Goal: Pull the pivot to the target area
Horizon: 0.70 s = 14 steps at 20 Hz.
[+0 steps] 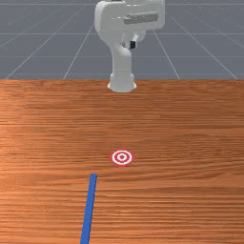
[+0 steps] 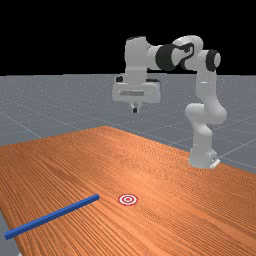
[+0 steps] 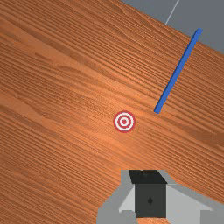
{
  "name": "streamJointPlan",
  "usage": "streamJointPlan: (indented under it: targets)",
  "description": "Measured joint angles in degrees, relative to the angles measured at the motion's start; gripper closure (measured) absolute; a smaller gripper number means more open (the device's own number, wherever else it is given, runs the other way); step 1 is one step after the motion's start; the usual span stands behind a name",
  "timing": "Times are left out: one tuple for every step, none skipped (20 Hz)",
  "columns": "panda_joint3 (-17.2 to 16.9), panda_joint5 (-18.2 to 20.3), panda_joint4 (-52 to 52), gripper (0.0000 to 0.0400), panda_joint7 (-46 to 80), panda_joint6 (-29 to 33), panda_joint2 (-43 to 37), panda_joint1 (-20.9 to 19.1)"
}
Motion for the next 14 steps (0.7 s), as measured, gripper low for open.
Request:
streamJointPlan:
  targets:
    - [-0.19, 0.18, -1.05, 0.0400, 2.14, 1.22, -0.20, -0.30]
    - [-0.31, 0.10, -1.64, 0.0400, 4.43, 1.78, -0.10, -0.33]
    - [-0.43, 0.13, -2.29, 0.0400, 6.65, 2.48, -0.08, -0.27]
    - [-0.12, 0.30, -2.34, 0.0400, -8.38, 2.39, 0.05, -0.95]
    - [0.35, 0.34, 6.09, 0.0400, -22.04, -6.22, 4.96, -1.62]
    - [0.30, 0.26, -4.30, 0.0400, -22.15, 8.24, -0.42, -1.78]
    - [0.17, -6.66, 2.35, 0.0400, -18.57, 0.30, 3.44, -0.58]
    - [0.29, -0.59, -10.75, 0.0400, -21.58, 22.18, -2.15, -1.77]
    - [0.27, -0.43, -10.07, 0.0400, -21.72, 19.26, -1.01, -1.72]
    - [0.27, -0.40, -11.06, 0.0400, -21.75, 19.98, -0.07, -1.69]
    - [-0.04, -0.52, -7.49, 0.0400, -16.55, 13.61, 3.24, -1.27]
    - [-0.09, -0.54, -9.43, 0.0400, -16.57, 16.52, 4.17, -1.23]
    - [0.25, -0.31, -5.77, 0.0400, -21.12, 11.43, 7.71, -1.54]
    - [0.25, -0.31, -6.72, 0.0400, -21.12, 12.73, 8.35, -1.54]
